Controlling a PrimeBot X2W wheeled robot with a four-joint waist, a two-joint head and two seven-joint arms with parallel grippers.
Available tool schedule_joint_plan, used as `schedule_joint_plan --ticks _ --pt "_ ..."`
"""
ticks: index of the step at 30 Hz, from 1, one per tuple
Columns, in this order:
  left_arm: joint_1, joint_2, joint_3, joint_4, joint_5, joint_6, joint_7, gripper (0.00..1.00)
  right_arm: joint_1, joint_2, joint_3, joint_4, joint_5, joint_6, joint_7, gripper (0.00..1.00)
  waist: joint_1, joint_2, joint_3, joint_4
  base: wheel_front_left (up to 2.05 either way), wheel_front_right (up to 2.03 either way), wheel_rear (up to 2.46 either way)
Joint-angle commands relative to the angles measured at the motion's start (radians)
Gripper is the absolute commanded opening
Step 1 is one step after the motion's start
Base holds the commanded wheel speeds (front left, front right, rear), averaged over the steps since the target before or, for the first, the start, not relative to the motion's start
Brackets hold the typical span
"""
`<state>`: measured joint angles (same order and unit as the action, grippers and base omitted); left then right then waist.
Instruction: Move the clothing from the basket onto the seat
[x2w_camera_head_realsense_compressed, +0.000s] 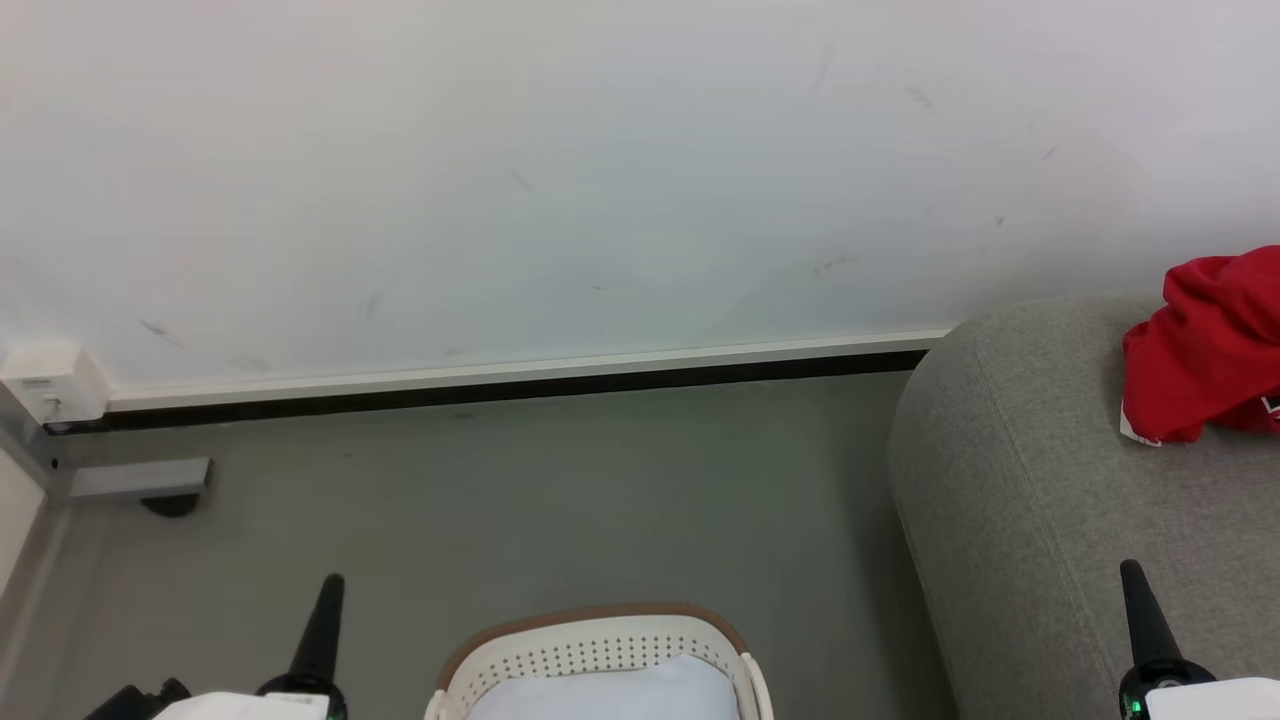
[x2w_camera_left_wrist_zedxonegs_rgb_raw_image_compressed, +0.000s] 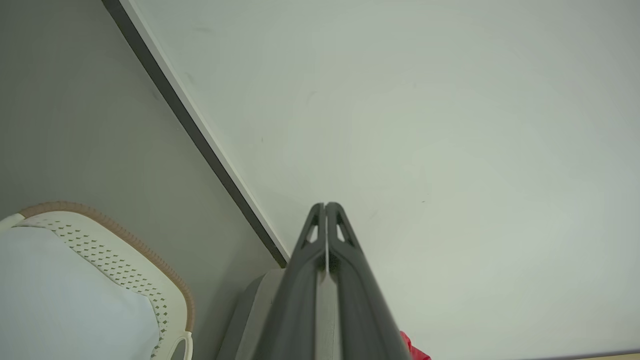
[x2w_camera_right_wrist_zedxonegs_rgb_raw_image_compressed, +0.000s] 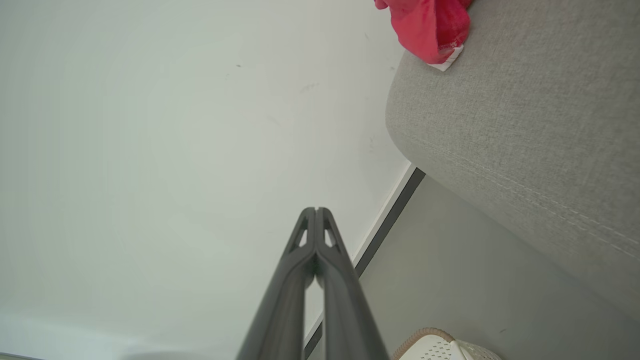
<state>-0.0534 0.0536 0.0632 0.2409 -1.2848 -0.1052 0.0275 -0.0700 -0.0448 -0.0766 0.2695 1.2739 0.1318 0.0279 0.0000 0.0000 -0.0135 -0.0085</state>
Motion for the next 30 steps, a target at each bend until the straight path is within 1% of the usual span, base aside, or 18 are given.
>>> schedule_joint_plan --ticks 1,30 --pt "-0.017 0.004 0.008 -0.005 -0.029 -0.007 0.007 0.0 -0.018 -0.008 -0.007 -0.01 0.028 -0.001 0.006 0.0 0.0 0.0 0.0 0.0 0.0 0.0 0.0" --pt "-0.05 -0.001 0.043 0.002 -0.248 -0.022 0.068 0.0 -0.036 -0.009 -0.031 -0.024 0.259 -0.002 0.067 0.0 0.0 0.0 0.012 0.006 0.0 0.0 0.0"
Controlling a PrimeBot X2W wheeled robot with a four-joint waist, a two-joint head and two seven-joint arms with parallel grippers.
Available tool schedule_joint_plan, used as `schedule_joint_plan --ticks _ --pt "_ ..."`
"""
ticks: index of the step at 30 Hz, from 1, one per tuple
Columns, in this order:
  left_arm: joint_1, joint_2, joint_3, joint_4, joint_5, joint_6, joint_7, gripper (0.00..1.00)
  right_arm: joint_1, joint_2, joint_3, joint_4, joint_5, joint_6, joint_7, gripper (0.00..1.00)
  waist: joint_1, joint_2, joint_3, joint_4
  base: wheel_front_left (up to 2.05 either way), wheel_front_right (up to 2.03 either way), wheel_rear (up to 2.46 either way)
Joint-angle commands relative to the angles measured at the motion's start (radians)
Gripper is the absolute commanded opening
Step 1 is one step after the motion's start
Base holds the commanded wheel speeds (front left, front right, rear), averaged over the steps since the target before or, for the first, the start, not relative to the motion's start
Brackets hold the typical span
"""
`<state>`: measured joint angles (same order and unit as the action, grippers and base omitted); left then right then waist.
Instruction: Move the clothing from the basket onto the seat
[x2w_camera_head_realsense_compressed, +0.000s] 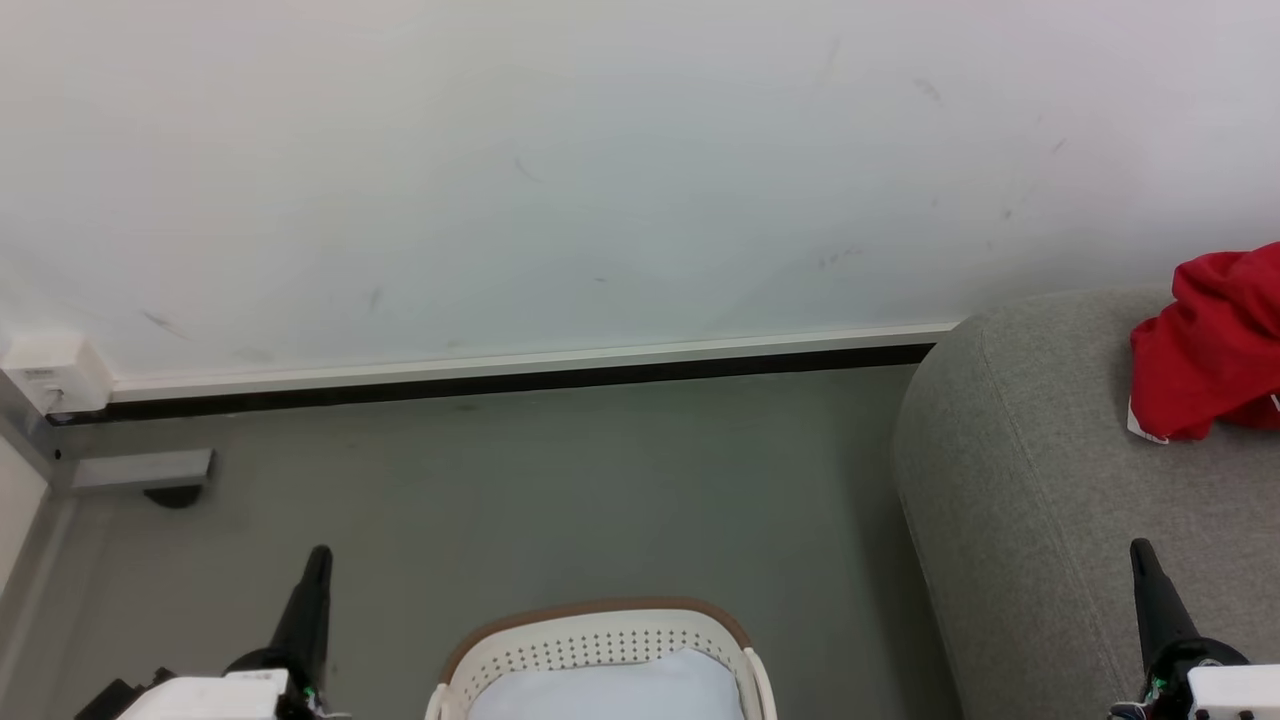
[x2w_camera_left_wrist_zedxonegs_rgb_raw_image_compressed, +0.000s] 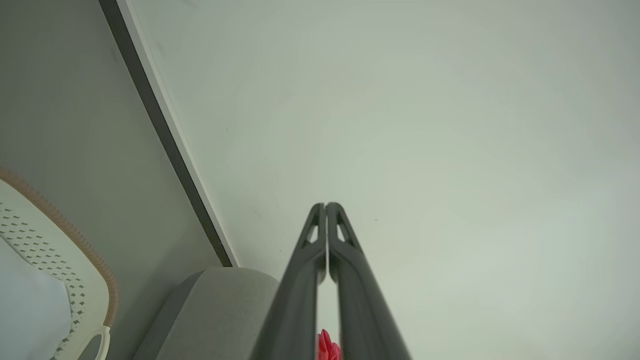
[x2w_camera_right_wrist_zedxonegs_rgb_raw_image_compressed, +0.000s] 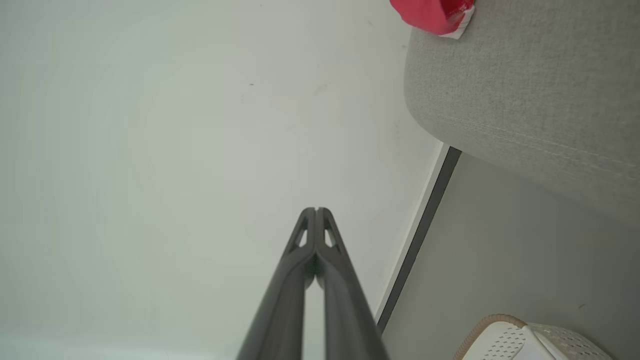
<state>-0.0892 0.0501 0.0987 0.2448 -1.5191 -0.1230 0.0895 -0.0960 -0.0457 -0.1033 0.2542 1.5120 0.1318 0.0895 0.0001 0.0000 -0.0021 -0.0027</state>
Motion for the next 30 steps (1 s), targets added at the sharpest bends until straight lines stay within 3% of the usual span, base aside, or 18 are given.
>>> schedule_joint_plan --ticks 1,13,30 --pt "-0.014 0.003 0.008 -0.002 -0.021 -0.005 0.008 0.0 -0.01 -0.008 -0.005 -0.009 0.028 -0.002 0.008 0.0 -0.0001 0.0 0.001 0.0 0.0 0.0 0.0" --pt "-0.026 0.001 0.019 0.001 -0.102 -0.011 0.029 0.0 -0.019 -0.008 -0.014 -0.013 0.106 -0.002 0.028 0.0 -0.0001 0.0 0.005 0.003 0.0 0.0 0.0" --pt "-0.025 0.001 0.019 0.001 -0.1 -0.011 0.028 0.0 -0.019 -0.008 -0.014 -0.013 0.102 -0.002 0.028 0.0 -0.0001 0.0 0.005 0.003 0.0 0.0 0.0"
